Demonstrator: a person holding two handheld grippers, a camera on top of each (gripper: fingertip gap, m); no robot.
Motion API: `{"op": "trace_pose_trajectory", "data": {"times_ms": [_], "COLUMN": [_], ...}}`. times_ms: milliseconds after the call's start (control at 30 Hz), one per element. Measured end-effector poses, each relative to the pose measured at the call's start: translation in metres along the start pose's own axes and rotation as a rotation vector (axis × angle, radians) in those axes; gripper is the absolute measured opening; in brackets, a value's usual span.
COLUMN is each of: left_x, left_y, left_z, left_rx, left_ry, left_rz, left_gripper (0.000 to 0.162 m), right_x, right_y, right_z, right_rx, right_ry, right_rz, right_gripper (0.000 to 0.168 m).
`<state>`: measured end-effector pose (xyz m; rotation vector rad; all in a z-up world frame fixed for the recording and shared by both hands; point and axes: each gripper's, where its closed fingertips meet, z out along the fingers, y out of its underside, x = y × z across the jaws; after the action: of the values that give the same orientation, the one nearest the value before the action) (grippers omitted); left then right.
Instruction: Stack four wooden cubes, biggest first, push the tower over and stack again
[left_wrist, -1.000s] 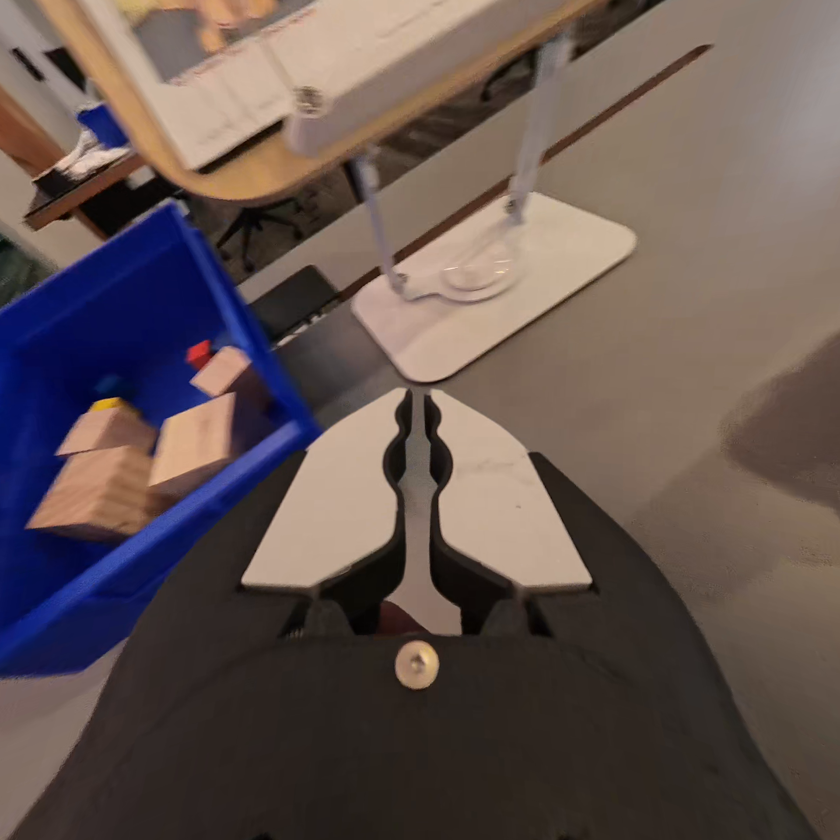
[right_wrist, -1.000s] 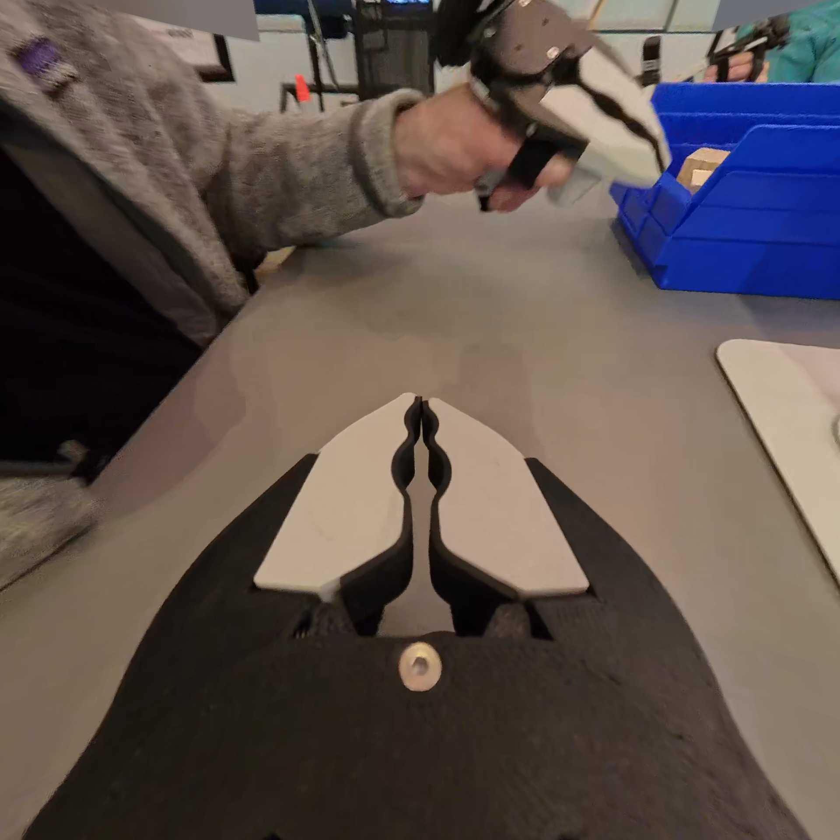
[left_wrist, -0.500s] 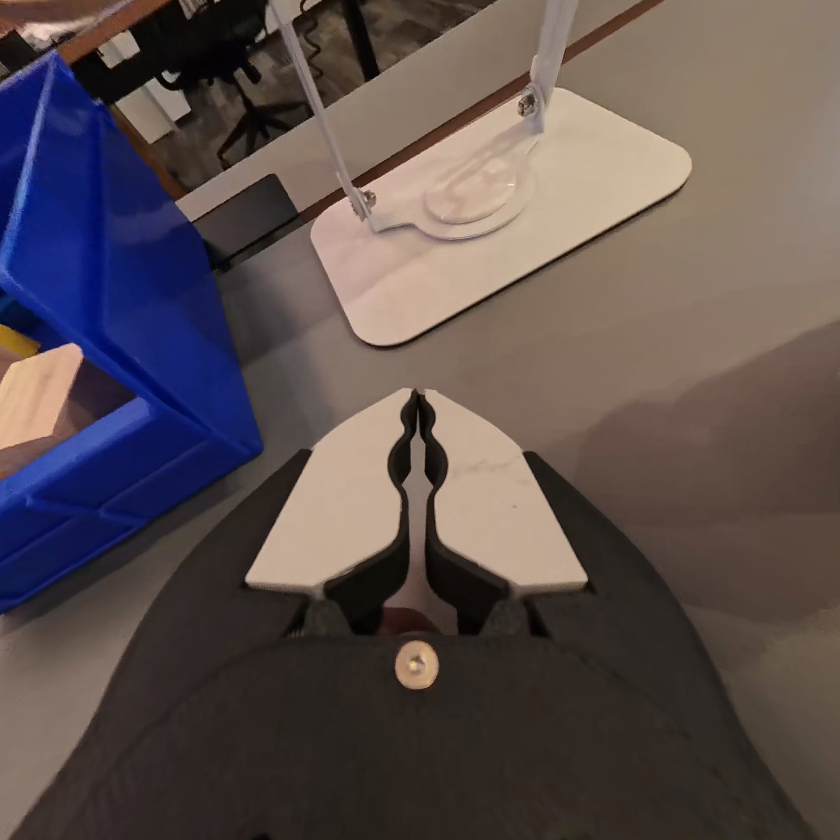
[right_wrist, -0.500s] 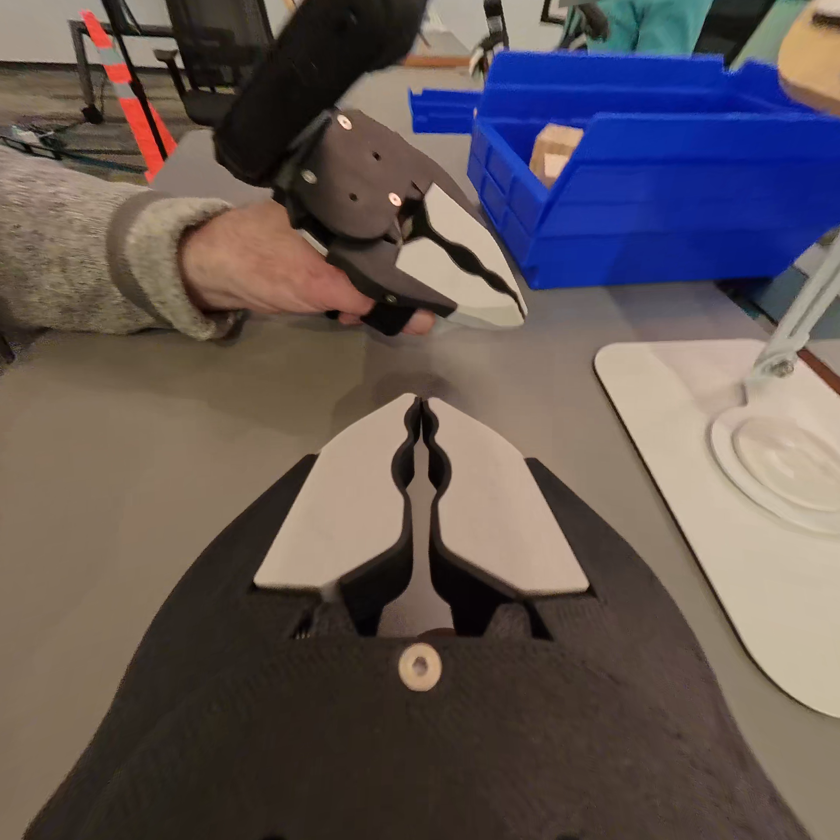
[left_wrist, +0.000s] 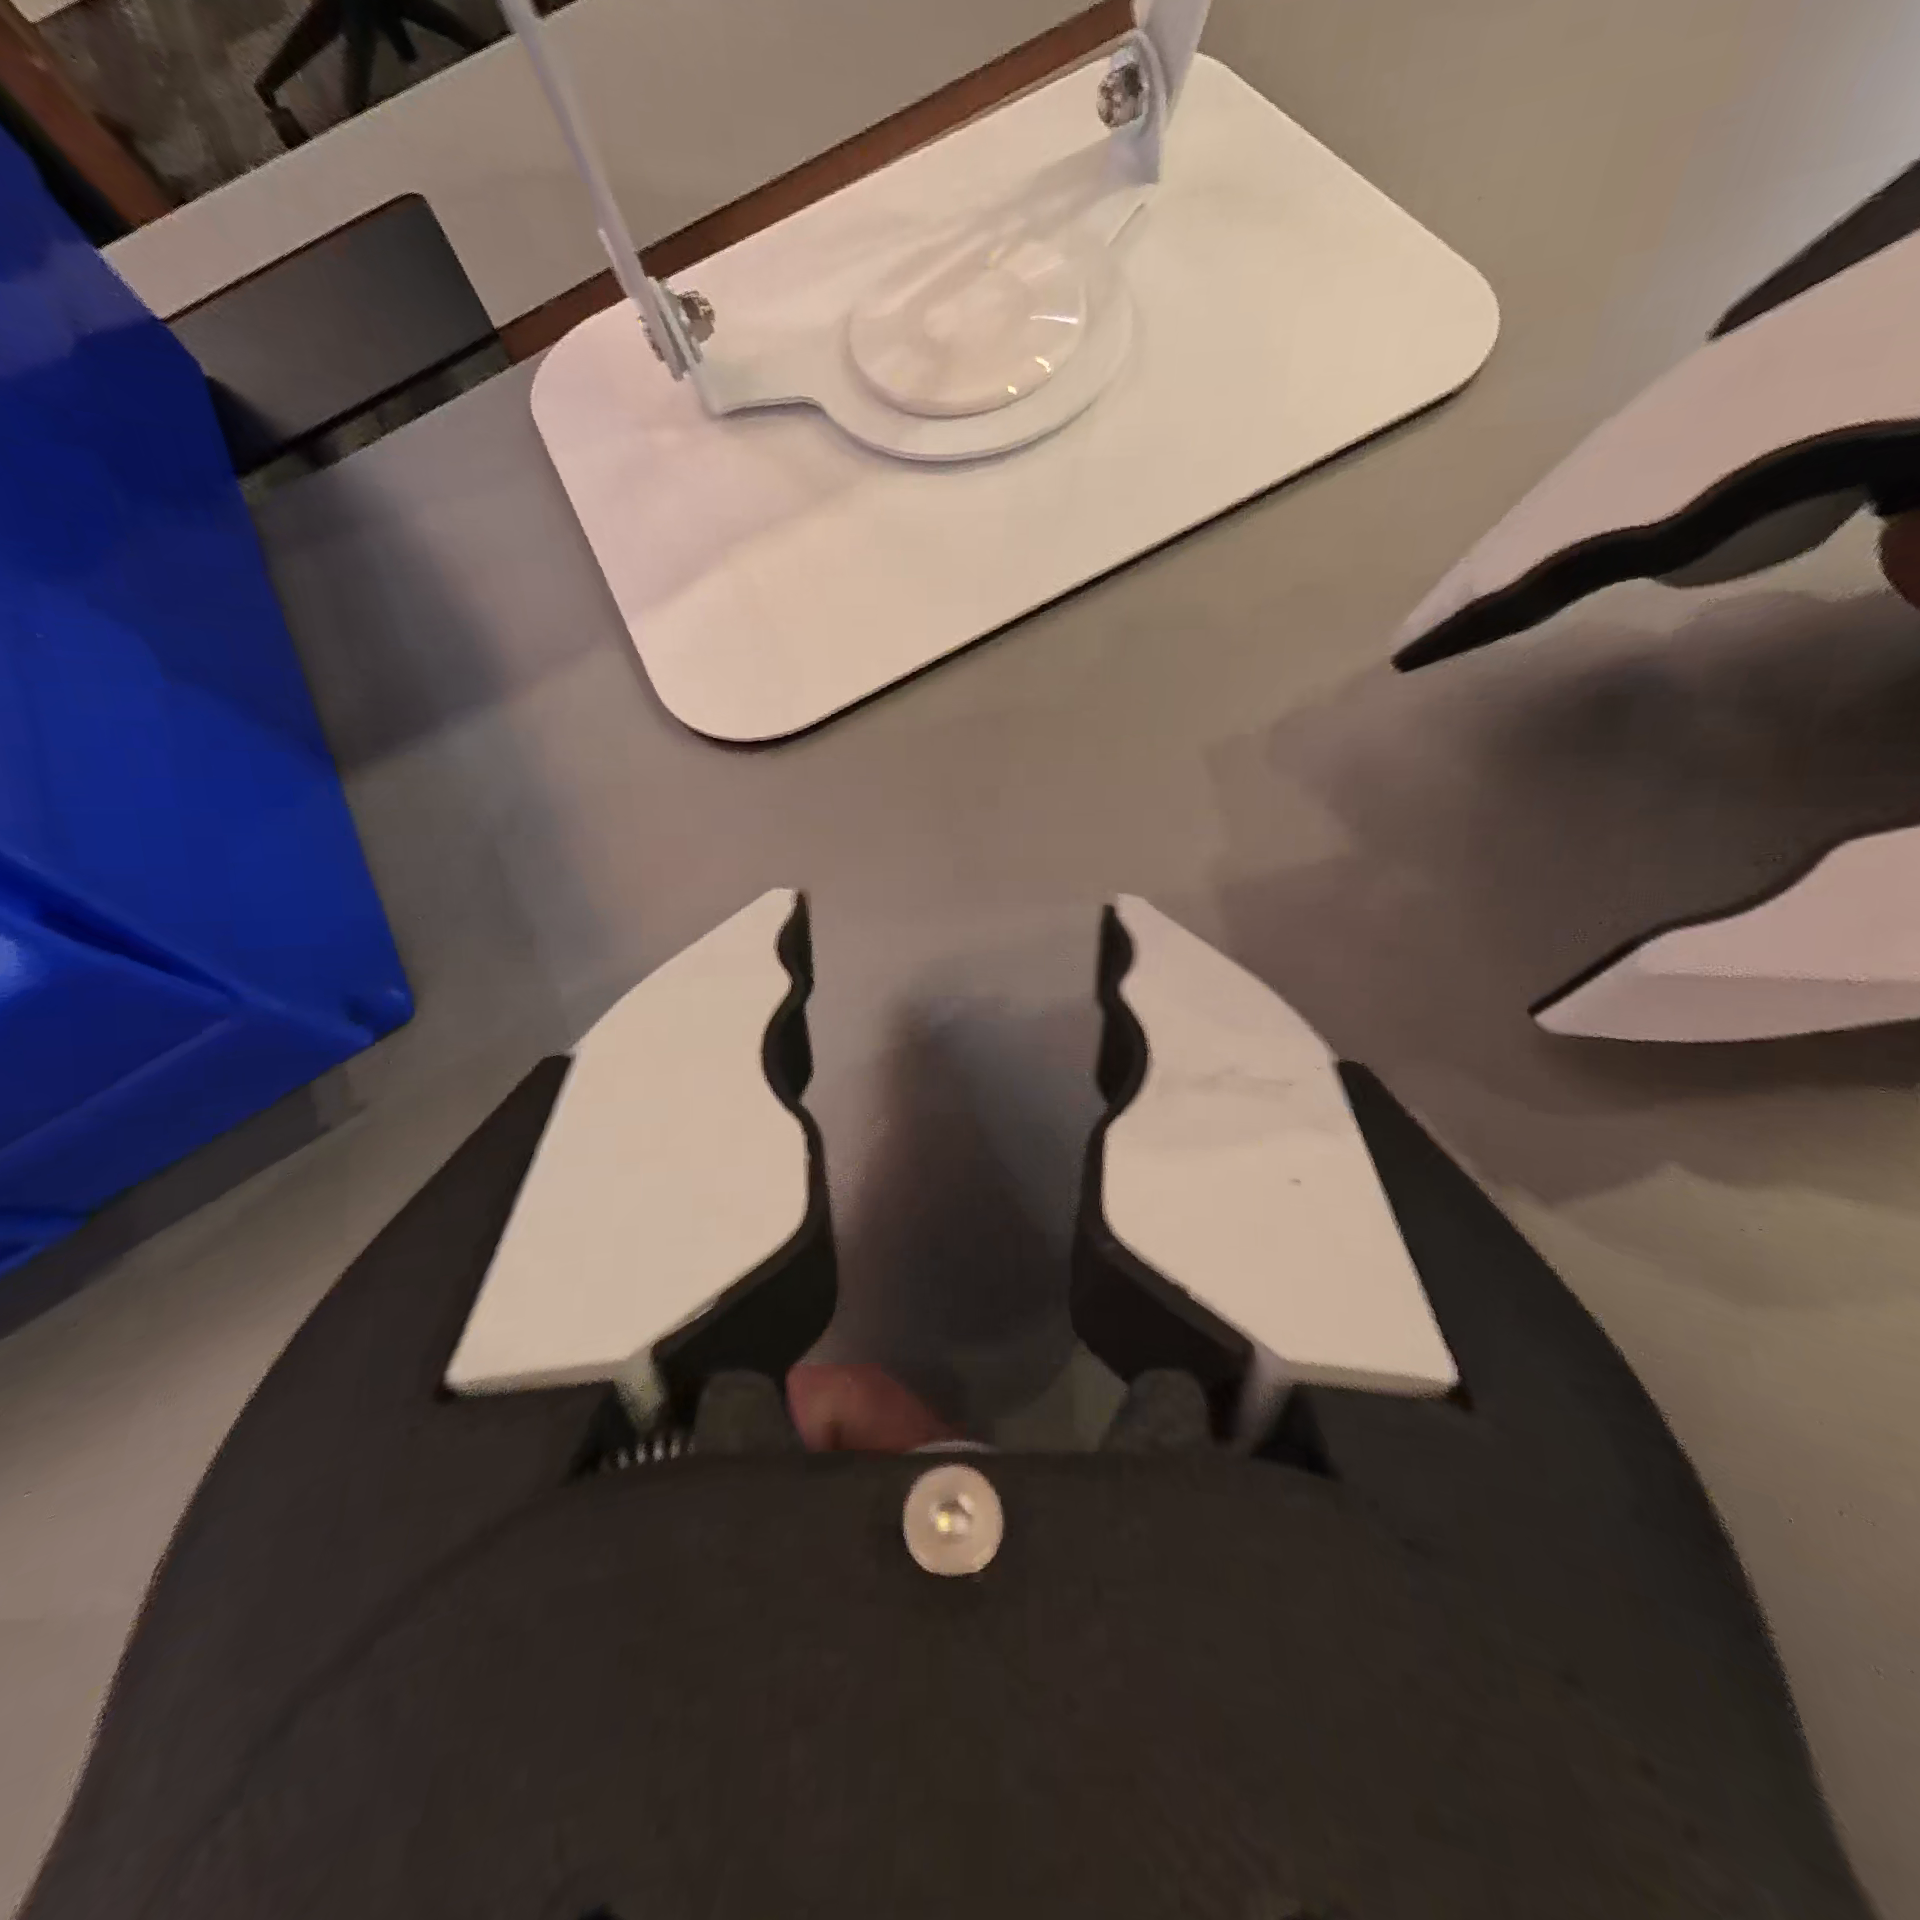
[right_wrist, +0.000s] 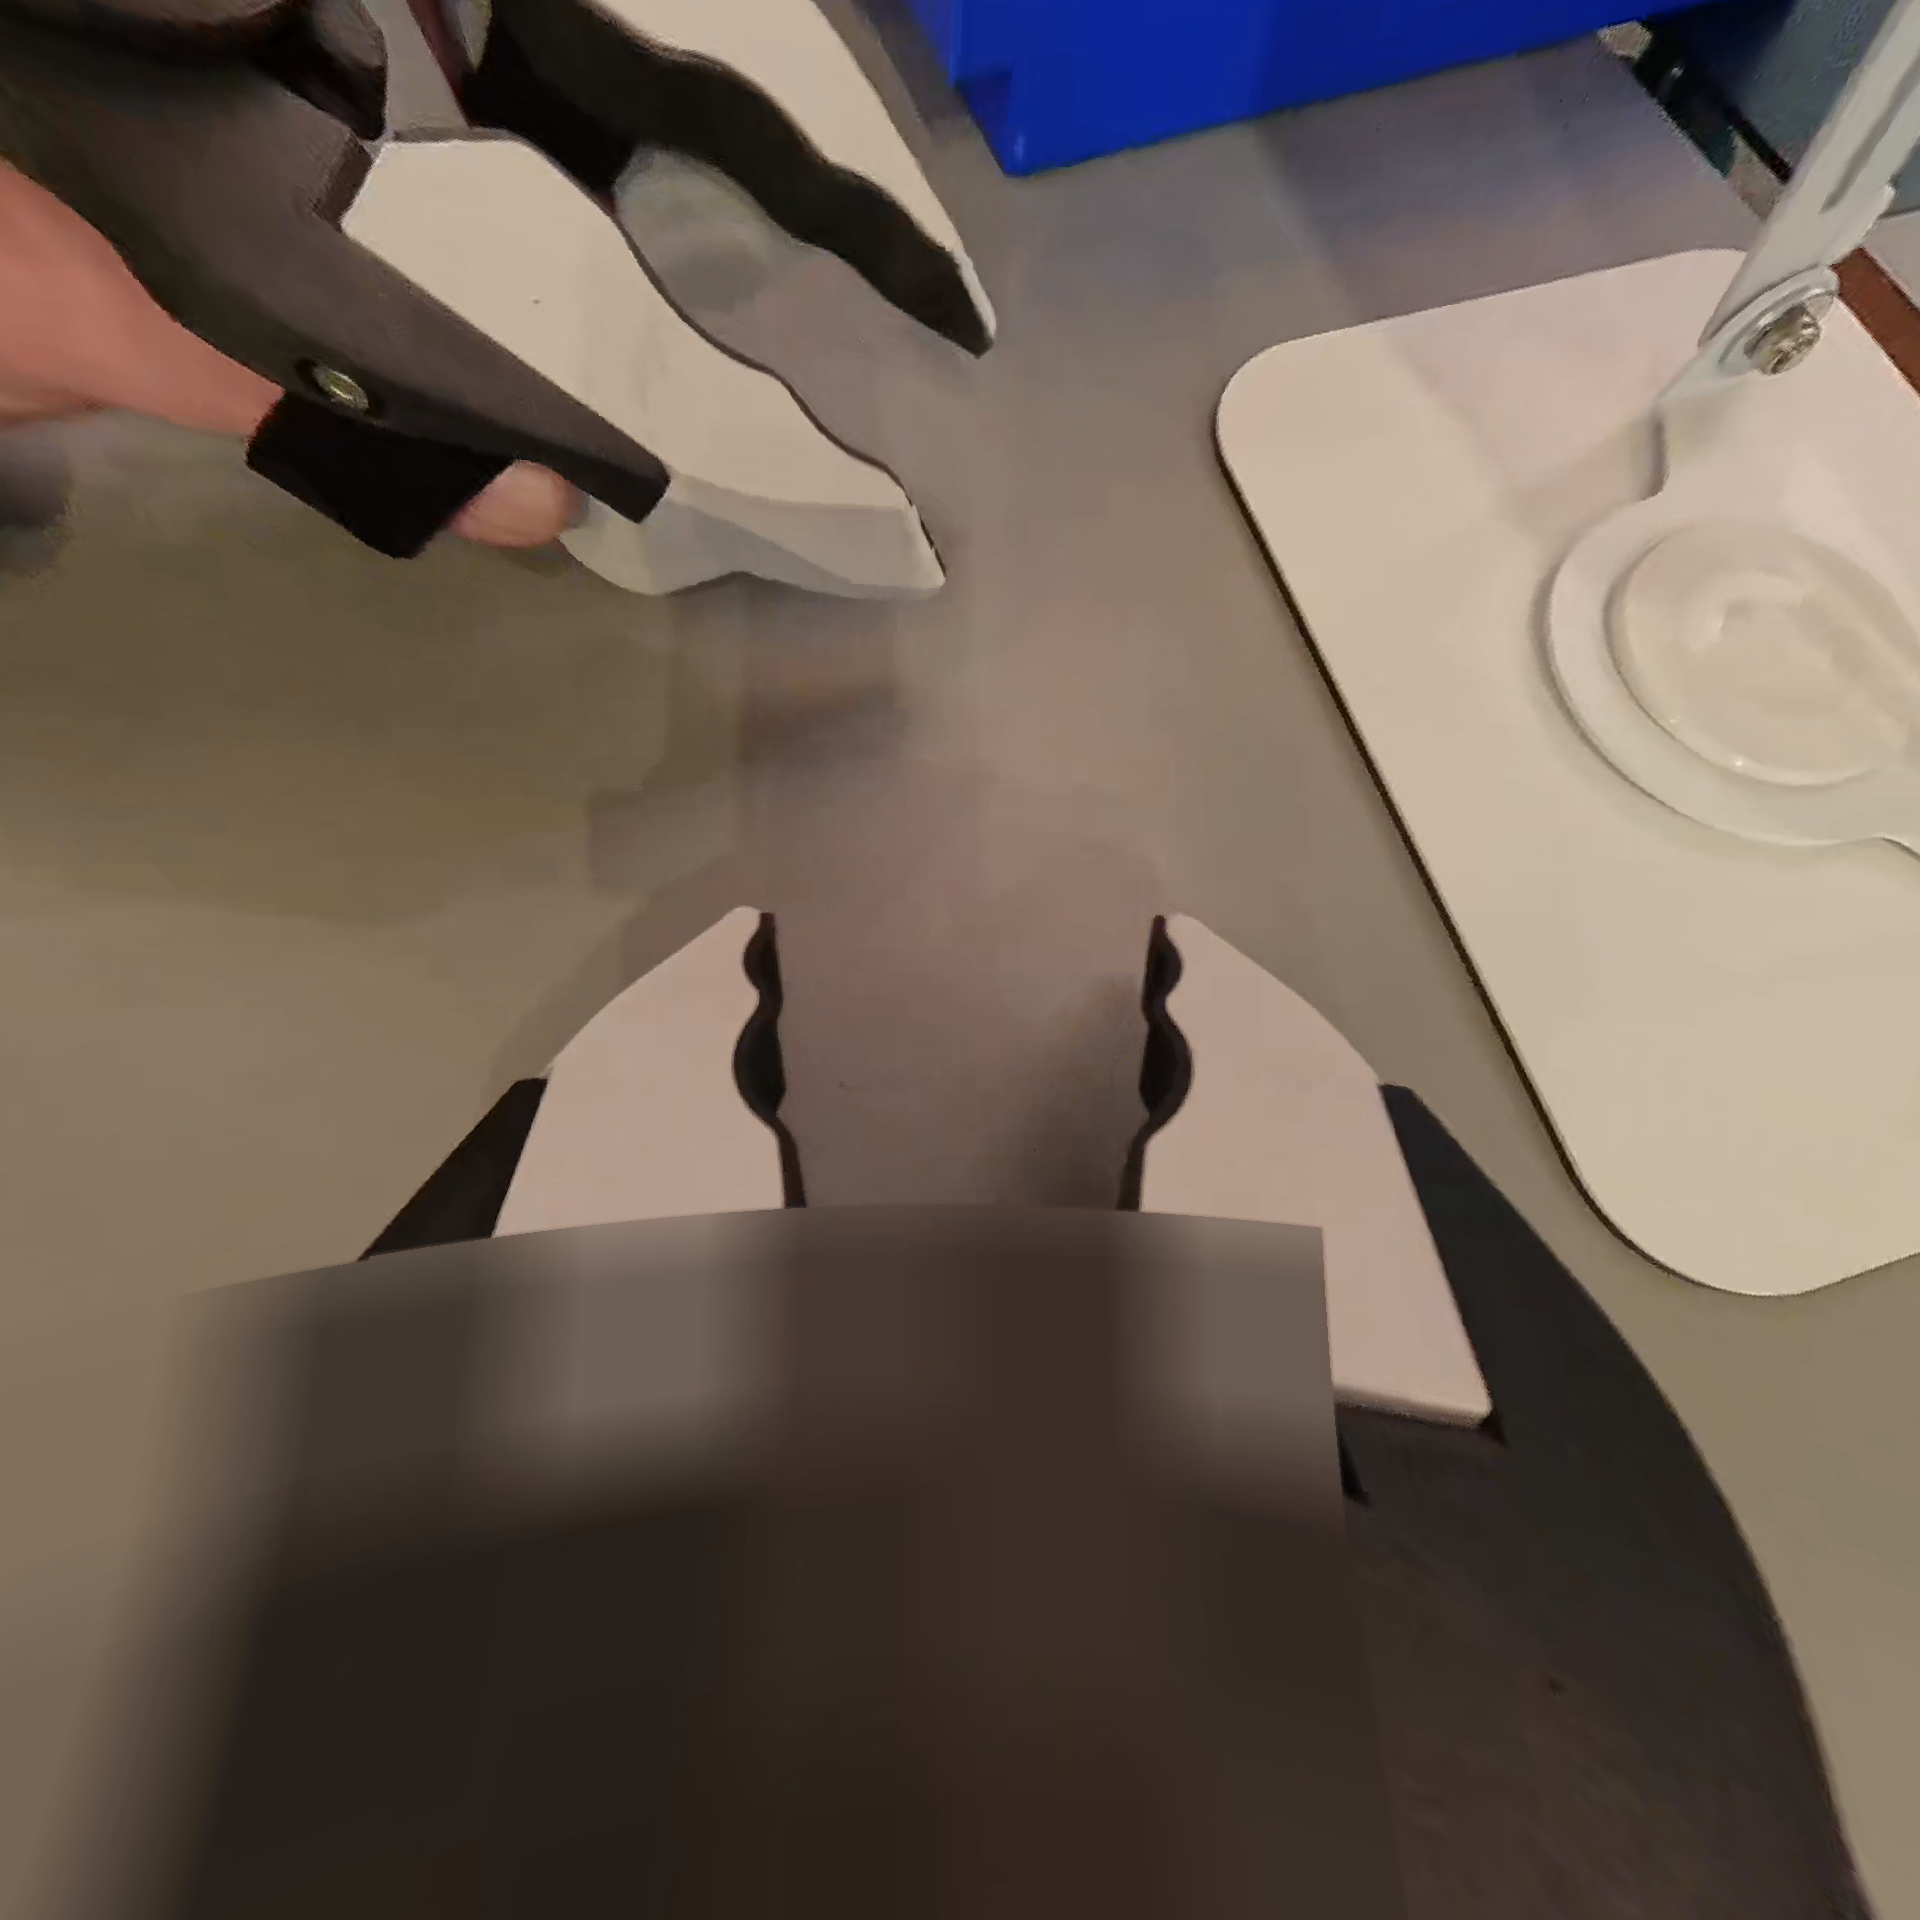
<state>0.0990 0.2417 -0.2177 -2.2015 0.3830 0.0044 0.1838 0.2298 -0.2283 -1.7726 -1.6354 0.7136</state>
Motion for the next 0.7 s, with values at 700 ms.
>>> {"op": "trace_pose_trajectory", "data": {"times_ms": [700], "left_x": [0.006], "left_y": [0.007], "left_z": [0.004], "left_rx": [-0.041], "left_ry": [-0.027], "left_rz": [0.043], "left_gripper": [0.077], "right_x": [0.033], "right_y": [0.014], "right_z": [0.001], "right_rx": [-0.067], "right_ry": [0.175], "right_rz": [0.151], "right_gripper": [0.038]}}
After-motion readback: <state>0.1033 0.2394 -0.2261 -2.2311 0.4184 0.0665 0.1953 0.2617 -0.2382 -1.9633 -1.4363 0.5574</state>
